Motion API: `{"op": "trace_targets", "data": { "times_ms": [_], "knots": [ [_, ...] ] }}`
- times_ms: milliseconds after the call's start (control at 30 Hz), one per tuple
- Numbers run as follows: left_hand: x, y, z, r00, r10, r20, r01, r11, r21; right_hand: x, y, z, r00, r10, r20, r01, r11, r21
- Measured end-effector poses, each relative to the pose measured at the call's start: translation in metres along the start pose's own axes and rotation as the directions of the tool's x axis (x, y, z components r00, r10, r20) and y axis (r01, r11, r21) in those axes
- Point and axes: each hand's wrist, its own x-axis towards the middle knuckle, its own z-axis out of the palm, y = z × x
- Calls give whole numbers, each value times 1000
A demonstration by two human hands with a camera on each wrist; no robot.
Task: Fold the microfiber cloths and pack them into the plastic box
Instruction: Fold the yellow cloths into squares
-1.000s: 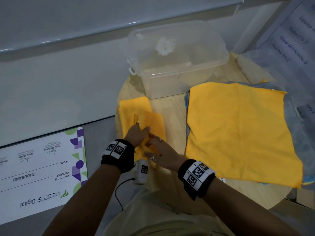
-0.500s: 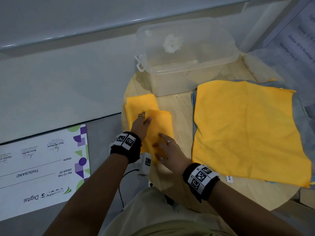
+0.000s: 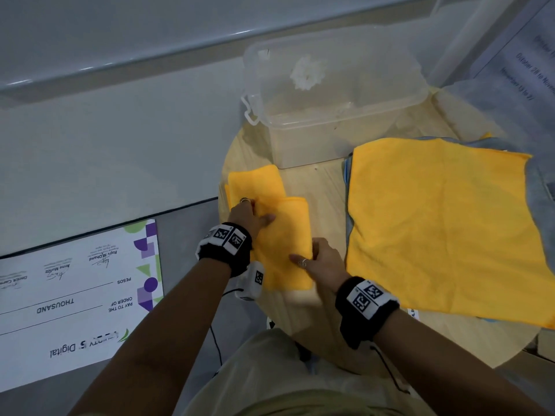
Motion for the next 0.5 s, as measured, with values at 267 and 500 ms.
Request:
{"op": "trace_targets", "data": {
  "times_ms": [267,500],
  "knots": [
    [-16,3,-36,978,196,65,-134,841,-525,-23,-36,-51,969,-70,237,-69,845,530],
    [28,13,-81,962,99,-255,-207,875,-438,18,-89,-40,955,-272,118,178,844,505]
  ]
}}
